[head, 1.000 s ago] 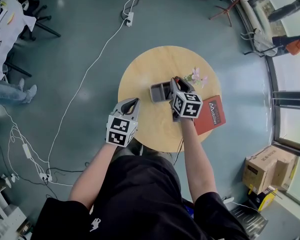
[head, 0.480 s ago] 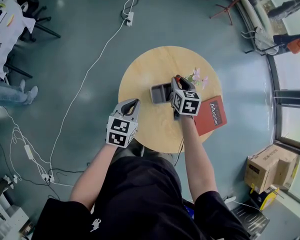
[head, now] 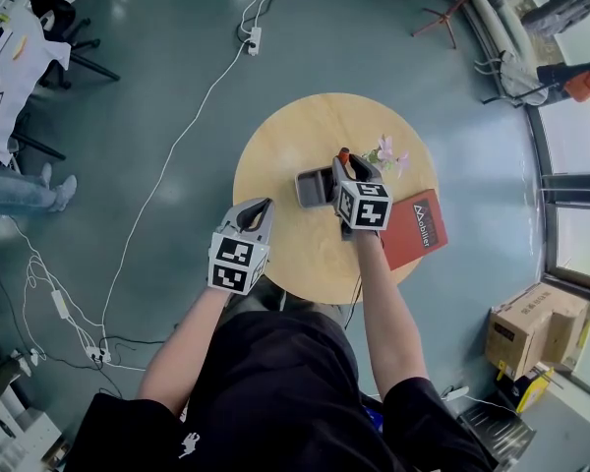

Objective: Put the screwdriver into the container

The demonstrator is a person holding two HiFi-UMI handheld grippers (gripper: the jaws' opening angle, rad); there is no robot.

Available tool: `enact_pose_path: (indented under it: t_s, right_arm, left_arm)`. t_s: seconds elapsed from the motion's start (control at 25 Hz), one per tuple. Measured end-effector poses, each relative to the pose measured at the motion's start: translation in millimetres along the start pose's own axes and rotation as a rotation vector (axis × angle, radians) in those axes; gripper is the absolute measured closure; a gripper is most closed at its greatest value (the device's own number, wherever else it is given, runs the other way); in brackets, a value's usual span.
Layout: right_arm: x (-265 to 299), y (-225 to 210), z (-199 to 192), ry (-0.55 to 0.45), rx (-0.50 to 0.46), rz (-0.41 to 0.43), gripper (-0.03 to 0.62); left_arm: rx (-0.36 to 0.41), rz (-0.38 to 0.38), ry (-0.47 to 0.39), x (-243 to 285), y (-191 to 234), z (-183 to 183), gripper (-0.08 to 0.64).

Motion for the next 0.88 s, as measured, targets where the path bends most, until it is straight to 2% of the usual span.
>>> enact_pose_path:
  t_s: [0.52, 0.88]
  right_arm:
    - [-3, 11, 0, -0.002, -0.026, 0.014, 0.476]
    - [-45, 19, -11, -0.055, -0.022, 0.026, 0.476]
  left_arm:
    - [-0.001, 0.013, -0.007, -9, 5, -5, 0.557]
    - [0.003, 0.002, -0.065, -23, 3, 8, 0.557]
Point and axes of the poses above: the fingertips, and each gripper's own axes: x forward along the fingers, y to its left, z out of its top, the point moved 5 cm from there along -x, backward along the fingers, and after that the axes turned 11 degrees about y, right-handed, at the moved point
